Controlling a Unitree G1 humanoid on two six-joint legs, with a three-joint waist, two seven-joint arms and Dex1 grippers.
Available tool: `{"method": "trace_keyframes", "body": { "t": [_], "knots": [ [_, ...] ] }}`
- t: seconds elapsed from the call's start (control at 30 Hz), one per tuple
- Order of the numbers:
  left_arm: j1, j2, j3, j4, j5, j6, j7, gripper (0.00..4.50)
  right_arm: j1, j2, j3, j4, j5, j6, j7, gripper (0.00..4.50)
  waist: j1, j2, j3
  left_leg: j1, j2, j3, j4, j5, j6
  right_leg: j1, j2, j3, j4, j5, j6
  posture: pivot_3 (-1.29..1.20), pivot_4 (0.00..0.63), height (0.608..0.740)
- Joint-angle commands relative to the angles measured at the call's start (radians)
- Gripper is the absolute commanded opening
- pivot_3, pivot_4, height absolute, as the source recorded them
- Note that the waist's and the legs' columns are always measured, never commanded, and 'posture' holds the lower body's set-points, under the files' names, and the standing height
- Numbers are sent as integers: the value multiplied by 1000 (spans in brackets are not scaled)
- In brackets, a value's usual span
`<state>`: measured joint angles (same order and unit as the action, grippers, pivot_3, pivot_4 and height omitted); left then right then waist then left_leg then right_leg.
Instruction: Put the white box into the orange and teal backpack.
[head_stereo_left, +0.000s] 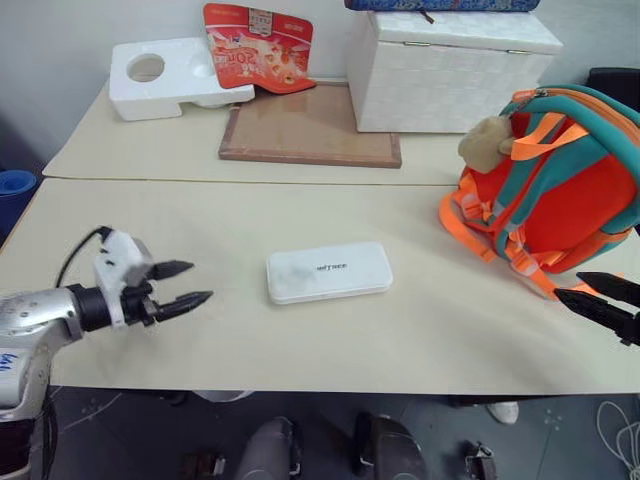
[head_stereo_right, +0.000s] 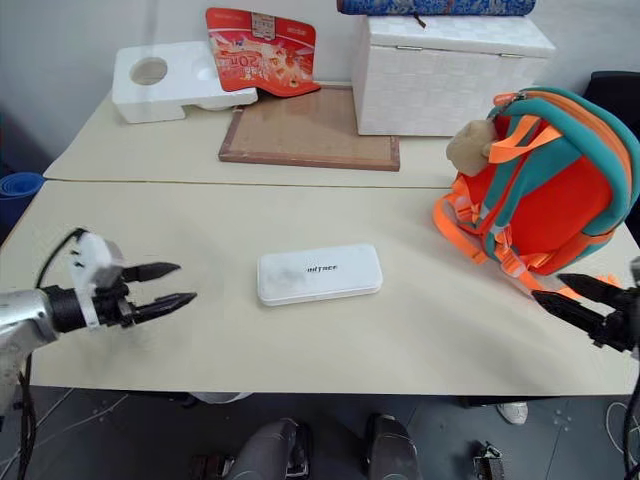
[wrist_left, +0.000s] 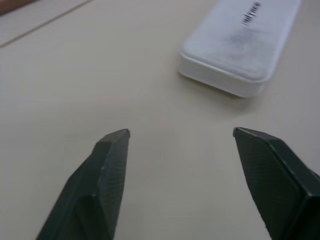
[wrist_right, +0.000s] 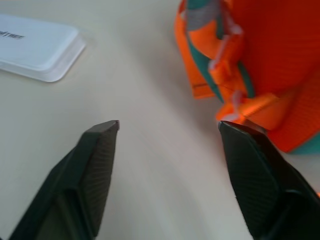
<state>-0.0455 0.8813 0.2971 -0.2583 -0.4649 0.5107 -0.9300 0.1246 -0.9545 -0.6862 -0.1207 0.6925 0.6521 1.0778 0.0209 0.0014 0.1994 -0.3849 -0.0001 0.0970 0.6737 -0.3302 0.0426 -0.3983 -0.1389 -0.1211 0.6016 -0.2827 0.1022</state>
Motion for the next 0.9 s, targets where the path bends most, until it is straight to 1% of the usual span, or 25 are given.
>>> {"method": "trace_keyframes", "body": {
  "t": [0.03, 0.13, 0.2, 0.23, 0.37, 0.43, 0.53, 0.7, 0.8, 0.9],
  "knots": [
    [-18, -2, -17, -13, 38, -27, 32, 2016, -46, -18, 66, -92, 1, -22, 0, 1847, 1, 0, 0, 0, 0, 0, 0, 0, 0, 0, 0, 0, 0, 0, 0, 0, 150, 740],
    [-85, -19, -71, 11, 66, -16, 68, 1003, -182, 4, 270, -166, -80, -66, -57, 711, -1, 0, 0, 0, 0, 0, 1, 0, 0, 0, 0, 0, 1, 0, 0, 0, 150, 740],
    [-131, -32, -106, 24, 69, -2, 76, 368, -257, 17, 360, -176, -100, -64, -70, 17, 0, 0, 0, 0, 0, 0, 1, 0, -1, 0, 0, 0, 2, 0, 0, 0, 150, 740],
    [-150, -36, -135, 25, 78, -1, 72, 27, -300, 30, 408, -174, -113, -70, -70, 0, 0, 0, 0, 0, 0, 0, 2, 0, -1, -1, 0, 0, 3, 0, 0, 0, 150, 740],
    [-219, -73, -241, 34, 123, 10, 84, 27, -487, 110, 614, -99, -236, -130, -98, 0, 2, 0, 0, -3, 0, 1, 2, 4, 4, -3, 3, 0, 6, 0, 0, 0, 150, 740],
    [-246, -88, -256, 59, 139, 12, 98, 27, -546, 141, 662, -48, -287, -147, -125, 0, 2, 0, 0, -4, 0, 2, 5, 4, 5, -3, 6, 0, 6, 0, 0, 0, 150, 740],
    [-269, -101, -291, 69, 150, 9, 87, 27, -648, 224, 766, 75, -410, -227, -181, 0, -2, -1, 0, -6, -1, 2, 7, 4, 6, -4, 7, -1, 6, 0, 0, 0, 150, 740],
    [-305, -127, -328, 101, 173, 2, 86, 27, -701, 291, 841, 197, -518, -311, -207, 0, -4, -1, 0, -6, -1, 3, 7, 6, 6, -5, 7, -2, 9, 0, 0, 0, 150, 740],
    [-334, -146, -349, 130, 191, -11, 83, 27, -713, 312, 854, 239, -553, -337, -212, 0, -6, -1, 0, -6, -1, 3, 8, 6, 7, -5, 7, -3, 10, 0, 0, 0, 150, 740],
    [-364, -170, -366, 166, 211, -30, 84, 27, -709, 320, 852, 237, -557, -334, -207, 0, -8, -1, 0, -6, -1, 3, 8, 6, 7, -5, 7, -4, 11, 0, 0, 0, 150, 740]
  ]
}}
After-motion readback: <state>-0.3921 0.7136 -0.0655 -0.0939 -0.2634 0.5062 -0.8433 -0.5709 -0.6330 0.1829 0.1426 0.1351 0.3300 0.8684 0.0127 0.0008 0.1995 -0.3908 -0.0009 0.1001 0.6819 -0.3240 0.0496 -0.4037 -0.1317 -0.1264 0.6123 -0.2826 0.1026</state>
